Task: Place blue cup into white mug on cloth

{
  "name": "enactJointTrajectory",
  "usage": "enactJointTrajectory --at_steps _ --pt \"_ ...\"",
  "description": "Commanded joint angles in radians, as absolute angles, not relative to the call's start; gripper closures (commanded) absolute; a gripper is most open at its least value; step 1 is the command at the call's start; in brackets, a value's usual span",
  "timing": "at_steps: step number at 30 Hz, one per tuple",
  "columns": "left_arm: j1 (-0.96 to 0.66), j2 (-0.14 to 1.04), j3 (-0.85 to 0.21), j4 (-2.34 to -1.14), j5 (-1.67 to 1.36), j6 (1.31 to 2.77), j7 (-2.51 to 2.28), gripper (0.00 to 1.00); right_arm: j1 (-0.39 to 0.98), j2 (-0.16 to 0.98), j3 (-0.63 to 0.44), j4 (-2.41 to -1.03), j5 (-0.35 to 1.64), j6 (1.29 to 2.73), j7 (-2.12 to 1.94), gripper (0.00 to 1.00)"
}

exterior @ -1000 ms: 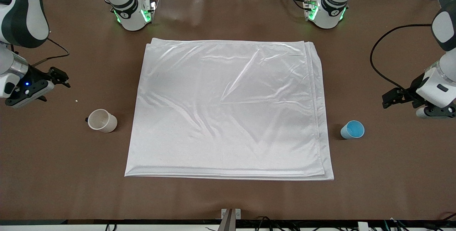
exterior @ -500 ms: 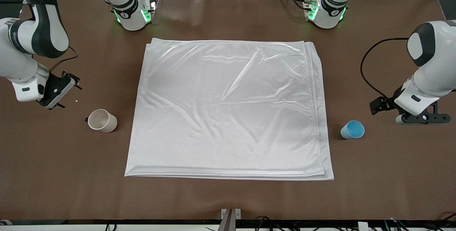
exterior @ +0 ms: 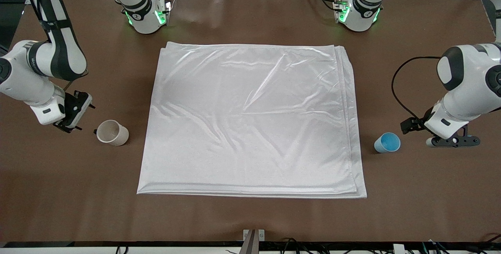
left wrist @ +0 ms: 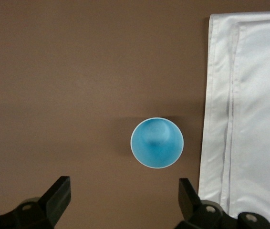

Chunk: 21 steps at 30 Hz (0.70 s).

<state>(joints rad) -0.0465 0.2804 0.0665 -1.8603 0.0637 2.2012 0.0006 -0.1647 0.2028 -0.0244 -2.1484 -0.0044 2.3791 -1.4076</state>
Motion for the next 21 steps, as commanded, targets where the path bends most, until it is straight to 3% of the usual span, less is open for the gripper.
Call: enactJointTrajectory --at_steps 1,12,21 --pt "-0.035 0.314 0.058 -1.841 0.046 2.212 0.015 0.0 -0.176 0.271 -0.017 -2.077 0.015 2.375 -1.456 0.0" --pt "-0.02 0.442 0.057 -1.784 0.041 2.269 0.018 0.0 -0.181 0.382 -0.017 -1.997 0.017 2.375 -1.529 0.0" --pt "-0.023 0.476 0.057 -1.782 0.041 2.275 0.02 0.0 -0.195 0.448 -0.017 -1.971 0.015 2.375 -1.617 0.0"
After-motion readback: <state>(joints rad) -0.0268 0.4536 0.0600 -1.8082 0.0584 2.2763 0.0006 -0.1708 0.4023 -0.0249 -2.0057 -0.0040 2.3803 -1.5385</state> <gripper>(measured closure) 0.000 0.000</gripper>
